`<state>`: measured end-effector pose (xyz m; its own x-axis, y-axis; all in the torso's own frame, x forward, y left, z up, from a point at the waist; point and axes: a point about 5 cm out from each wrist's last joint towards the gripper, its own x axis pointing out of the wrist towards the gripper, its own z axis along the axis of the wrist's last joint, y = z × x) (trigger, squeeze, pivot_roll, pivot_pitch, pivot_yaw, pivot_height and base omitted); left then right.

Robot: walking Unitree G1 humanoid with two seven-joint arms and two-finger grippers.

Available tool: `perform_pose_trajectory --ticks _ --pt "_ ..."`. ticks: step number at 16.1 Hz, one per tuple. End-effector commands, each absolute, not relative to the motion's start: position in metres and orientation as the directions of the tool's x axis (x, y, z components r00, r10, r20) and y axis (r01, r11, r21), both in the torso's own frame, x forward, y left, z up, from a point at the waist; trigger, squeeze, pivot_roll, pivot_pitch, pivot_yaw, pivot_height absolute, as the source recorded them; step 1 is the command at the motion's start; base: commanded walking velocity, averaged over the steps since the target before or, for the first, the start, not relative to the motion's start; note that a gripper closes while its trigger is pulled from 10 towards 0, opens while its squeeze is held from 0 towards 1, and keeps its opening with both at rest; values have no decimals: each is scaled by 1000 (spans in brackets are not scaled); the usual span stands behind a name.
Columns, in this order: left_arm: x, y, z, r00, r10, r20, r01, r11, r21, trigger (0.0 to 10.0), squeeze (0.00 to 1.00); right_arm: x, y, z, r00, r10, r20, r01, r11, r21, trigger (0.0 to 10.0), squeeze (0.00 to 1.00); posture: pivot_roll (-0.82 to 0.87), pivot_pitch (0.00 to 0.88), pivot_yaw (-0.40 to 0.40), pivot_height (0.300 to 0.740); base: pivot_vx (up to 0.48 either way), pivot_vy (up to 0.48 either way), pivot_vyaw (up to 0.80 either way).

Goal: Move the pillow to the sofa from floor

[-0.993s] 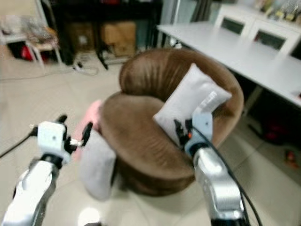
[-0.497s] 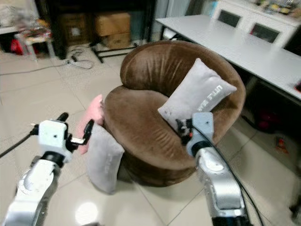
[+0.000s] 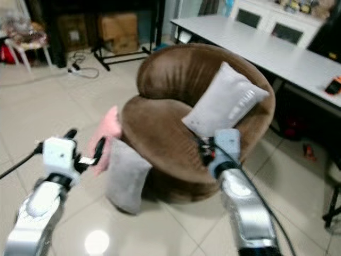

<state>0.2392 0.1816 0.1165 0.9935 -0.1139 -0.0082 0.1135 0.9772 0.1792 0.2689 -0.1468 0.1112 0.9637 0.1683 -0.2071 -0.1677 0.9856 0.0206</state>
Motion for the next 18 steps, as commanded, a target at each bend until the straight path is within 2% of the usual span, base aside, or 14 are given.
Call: perform_pose_trajectory --ticks 1,3,5,8,16,18 --pt "241 175 117 990 -144 -9 143 973 179 10000 0 267 -158 107 966 130 -224 -134 991 -1 10000 0 -9 0 -78 740 0 345 -800" --pt "242 176 118 986 -167 -14 166 967 191 10000 0 266 -156 106 968 125 -217 -124 992 15 10000 0 -11 0 -41 740 0 347 -638" --pt "247 183 122 979 -204 -26 205 954 217 10000 0 257 -151 100 971 96 -218 -90 995 37 10000 0 -19 0 32 740 0 352 0" --pt "248 186 123 974 -222 -33 224 947 230 10000 0 252 -150 96 972 81 -222 -73 996 44 10000 0 -22 0 51 740 0 347 0" --pt "248 184 122 980 -199 -23 199 957 212 10000 0 252 -151 94 968 82 -236 -72 996 54 10000 0 -14 0 10 740 0 368 0" --pt "248 184 124 983 -182 1 178 963 203 10000 0 253 -148 95 969 97 -229 -83 994 72 10000 0 -15 0 2 740 0 0 0"
